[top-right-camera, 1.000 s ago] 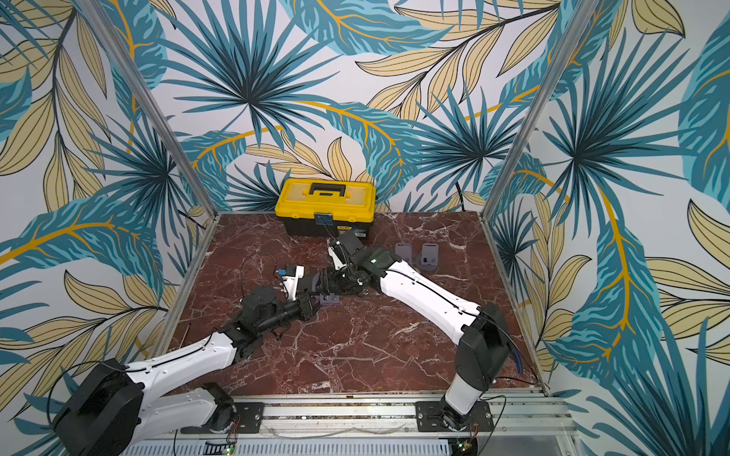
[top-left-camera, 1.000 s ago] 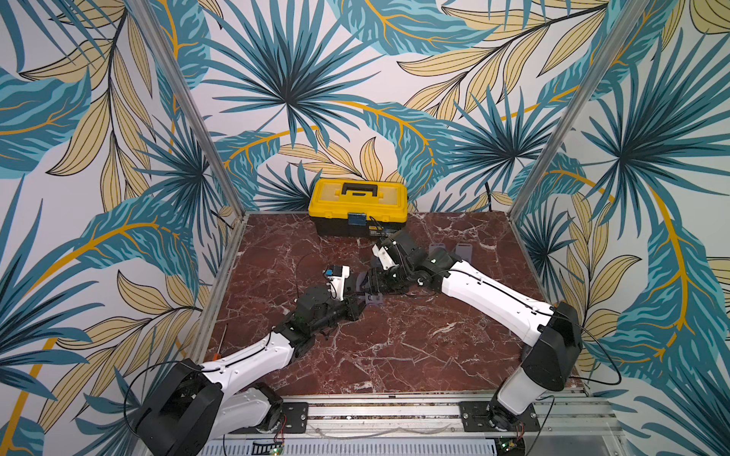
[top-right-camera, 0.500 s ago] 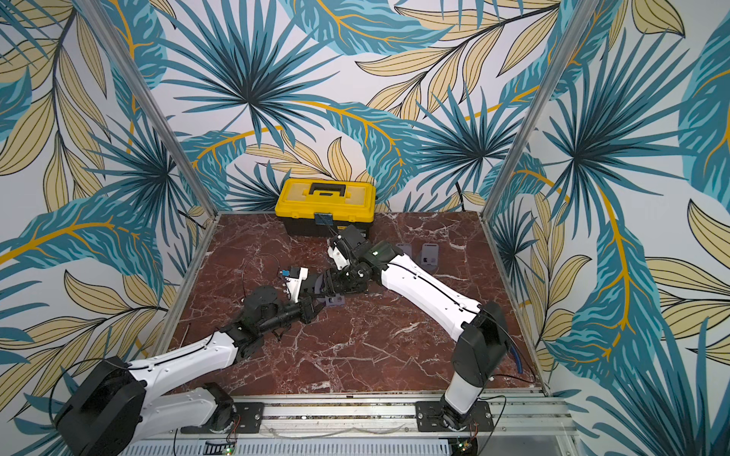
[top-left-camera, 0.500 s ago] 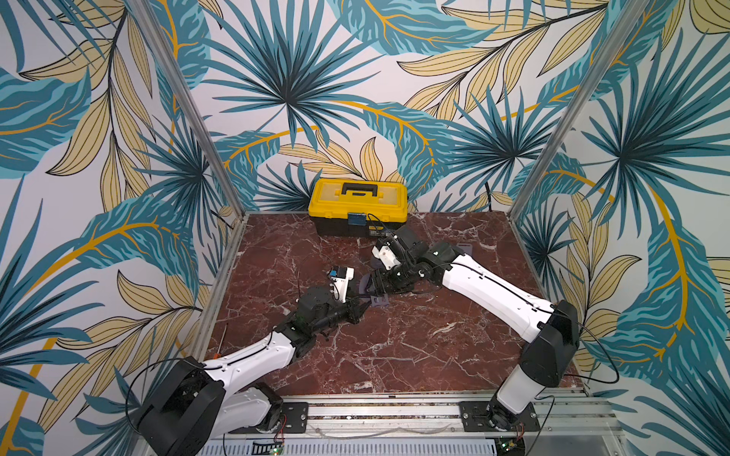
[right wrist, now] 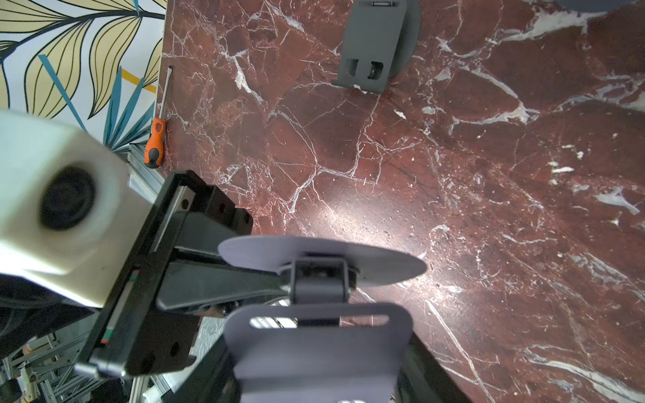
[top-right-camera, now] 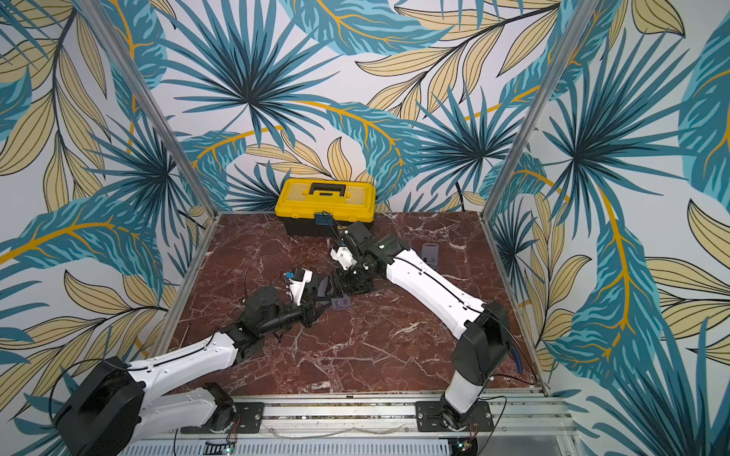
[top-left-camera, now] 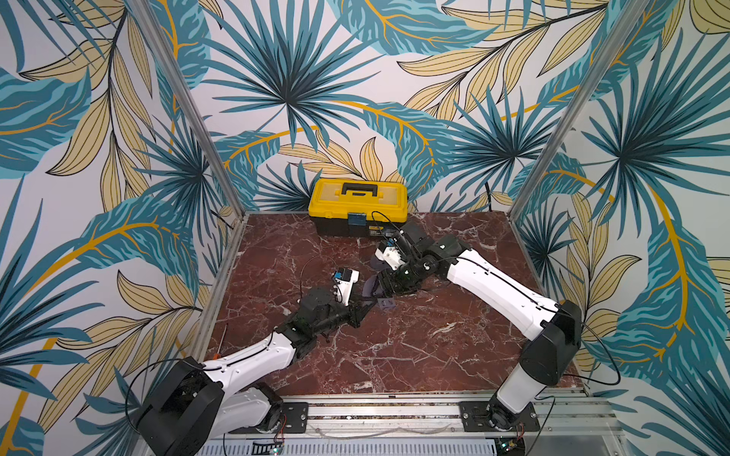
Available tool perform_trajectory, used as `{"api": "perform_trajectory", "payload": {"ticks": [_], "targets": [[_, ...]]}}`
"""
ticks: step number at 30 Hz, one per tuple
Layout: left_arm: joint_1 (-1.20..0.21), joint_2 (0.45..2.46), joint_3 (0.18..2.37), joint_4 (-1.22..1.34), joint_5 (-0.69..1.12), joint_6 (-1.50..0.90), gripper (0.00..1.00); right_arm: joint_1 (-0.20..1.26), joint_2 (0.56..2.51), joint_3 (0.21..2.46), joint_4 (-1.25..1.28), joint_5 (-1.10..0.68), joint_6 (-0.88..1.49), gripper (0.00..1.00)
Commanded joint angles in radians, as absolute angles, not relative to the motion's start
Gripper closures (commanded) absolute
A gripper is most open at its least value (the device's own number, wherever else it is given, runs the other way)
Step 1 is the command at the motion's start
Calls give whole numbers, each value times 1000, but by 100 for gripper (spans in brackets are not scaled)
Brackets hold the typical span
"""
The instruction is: Open the phone stand
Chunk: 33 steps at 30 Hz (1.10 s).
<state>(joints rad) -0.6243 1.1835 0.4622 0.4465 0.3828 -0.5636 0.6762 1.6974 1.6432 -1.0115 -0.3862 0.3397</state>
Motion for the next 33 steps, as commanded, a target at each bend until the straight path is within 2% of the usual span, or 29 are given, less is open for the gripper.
{"api": "perform_trajectory", "payload": {"ticks": [1, 17, 20, 26, 33], "targets": [[-580, 1201, 420, 233, 172, -547, 100, 644, 1632, 1670, -1284, -394, 293, 63], [-591, 1197, 430, 233, 187, -533, 100, 641, 1642, 1698, -1300, -376, 294, 63], [-595, 1188, 445, 234, 199, -541, 96, 642, 1637, 1675, -1245, -350, 327, 63], [-600, 1168, 482, 232, 253, -576, 76, 643, 1619, 1605, -1101, -324, 398, 63], [-620, 1143, 519, 232, 306, -569, 72, 643, 1611, 1583, -1058, -320, 417, 63]]}}
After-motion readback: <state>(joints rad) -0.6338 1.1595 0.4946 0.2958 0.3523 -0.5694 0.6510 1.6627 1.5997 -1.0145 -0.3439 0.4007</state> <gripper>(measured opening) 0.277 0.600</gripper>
